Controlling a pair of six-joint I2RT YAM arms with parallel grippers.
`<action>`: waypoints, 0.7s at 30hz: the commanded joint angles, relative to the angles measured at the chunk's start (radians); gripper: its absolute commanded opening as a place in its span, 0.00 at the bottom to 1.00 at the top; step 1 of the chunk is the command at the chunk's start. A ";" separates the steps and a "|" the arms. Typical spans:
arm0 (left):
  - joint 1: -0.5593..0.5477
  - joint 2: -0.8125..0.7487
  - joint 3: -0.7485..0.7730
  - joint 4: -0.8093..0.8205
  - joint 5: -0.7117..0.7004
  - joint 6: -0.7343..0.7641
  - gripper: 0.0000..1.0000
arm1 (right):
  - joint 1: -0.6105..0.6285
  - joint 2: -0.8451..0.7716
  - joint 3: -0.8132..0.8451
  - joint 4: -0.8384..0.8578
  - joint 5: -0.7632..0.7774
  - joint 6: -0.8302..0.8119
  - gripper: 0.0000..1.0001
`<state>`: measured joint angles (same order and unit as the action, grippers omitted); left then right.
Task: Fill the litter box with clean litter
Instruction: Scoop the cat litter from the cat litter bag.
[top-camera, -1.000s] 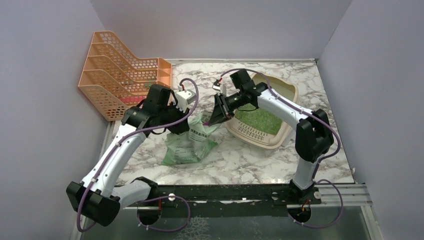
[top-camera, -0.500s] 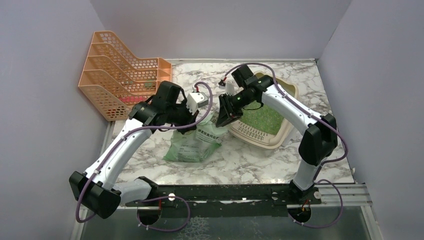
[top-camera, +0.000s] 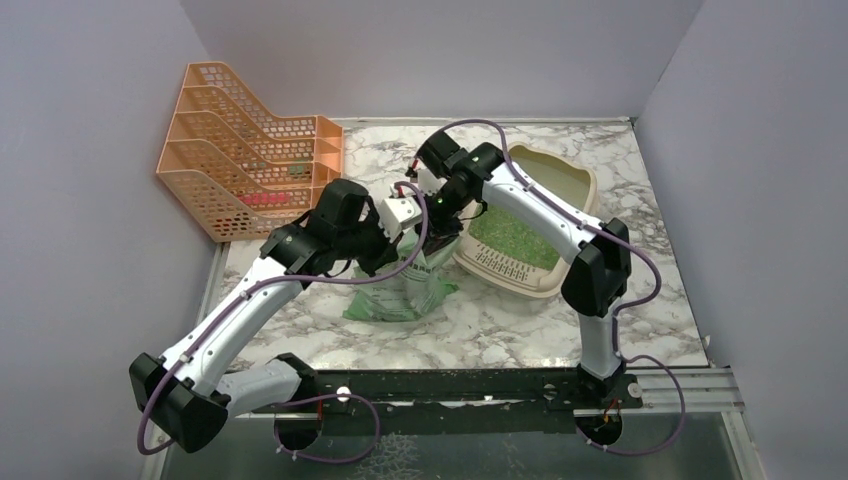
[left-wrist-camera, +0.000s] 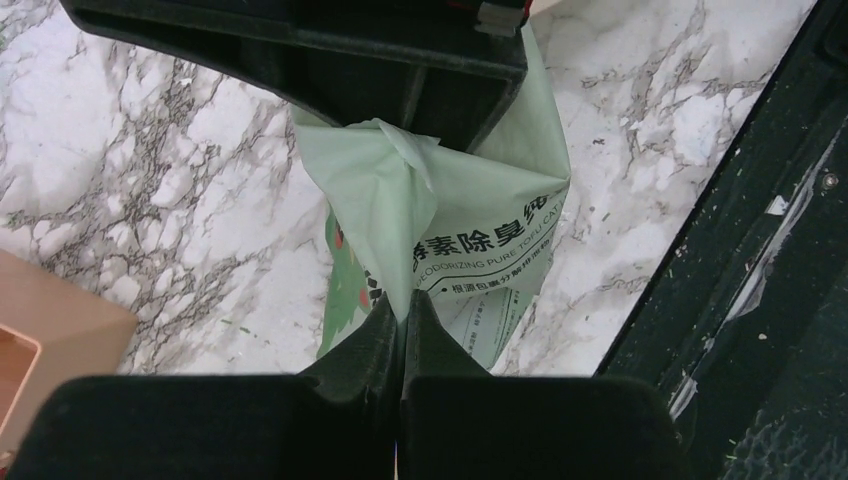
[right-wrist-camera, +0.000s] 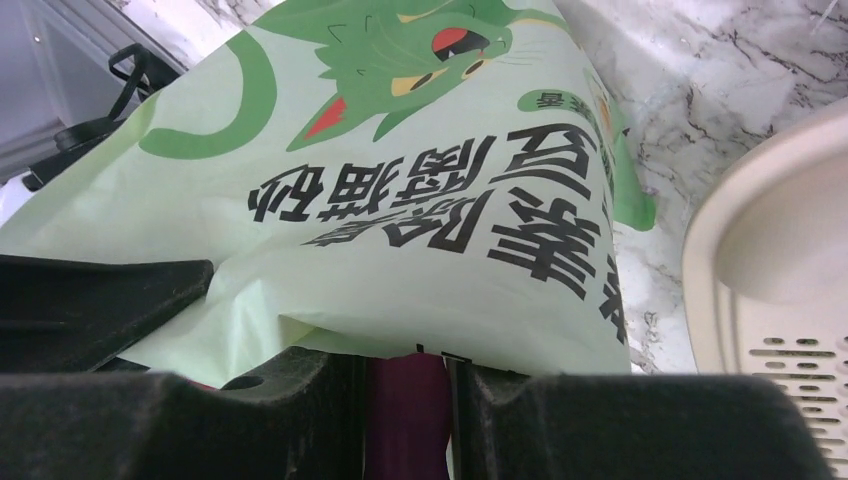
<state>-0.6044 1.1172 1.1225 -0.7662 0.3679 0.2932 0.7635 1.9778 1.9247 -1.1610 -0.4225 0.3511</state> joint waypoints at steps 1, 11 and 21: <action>-0.009 -0.058 -0.052 0.112 -0.015 -0.013 0.00 | 0.051 0.094 0.039 -0.073 0.066 0.007 0.01; -0.009 -0.045 -0.011 0.117 -0.014 -0.014 0.00 | -0.005 -0.013 0.173 -0.185 0.148 -0.030 0.01; -0.009 -0.042 -0.039 0.128 0.010 -0.011 0.00 | 0.010 0.155 0.055 -0.015 -0.242 -0.159 0.01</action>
<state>-0.6060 1.0775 1.0824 -0.7059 0.3328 0.2874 0.7551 1.9965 1.9865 -1.2285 -0.4511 0.2836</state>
